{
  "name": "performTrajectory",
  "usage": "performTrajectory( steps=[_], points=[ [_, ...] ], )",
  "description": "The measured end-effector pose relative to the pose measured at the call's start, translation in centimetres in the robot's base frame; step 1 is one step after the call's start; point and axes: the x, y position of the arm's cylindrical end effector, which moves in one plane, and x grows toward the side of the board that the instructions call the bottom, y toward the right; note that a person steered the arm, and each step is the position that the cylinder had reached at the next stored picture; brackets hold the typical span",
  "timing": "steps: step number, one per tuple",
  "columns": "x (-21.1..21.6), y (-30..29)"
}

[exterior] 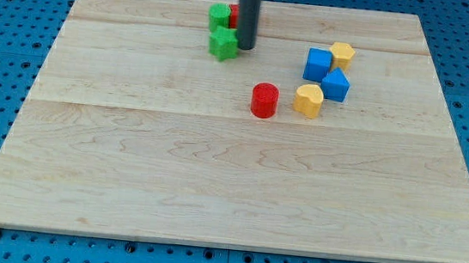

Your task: Move the green star into the green circle

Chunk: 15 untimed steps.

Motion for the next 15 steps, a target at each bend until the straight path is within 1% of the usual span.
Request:
performTrajectory(
  steps=[1,2,3,4,5,6,8,13,15],
  points=[
    [4.7,0.0],
    [6.0,-1.5],
    [2.3,-3.5],
    [1.9,-3.5],
    [5.9,-3.5],
    [6.5,-4.3],
    [3.5,-4.4],
    [3.2,-6.4],
    [2.2,-2.1]
  ],
)
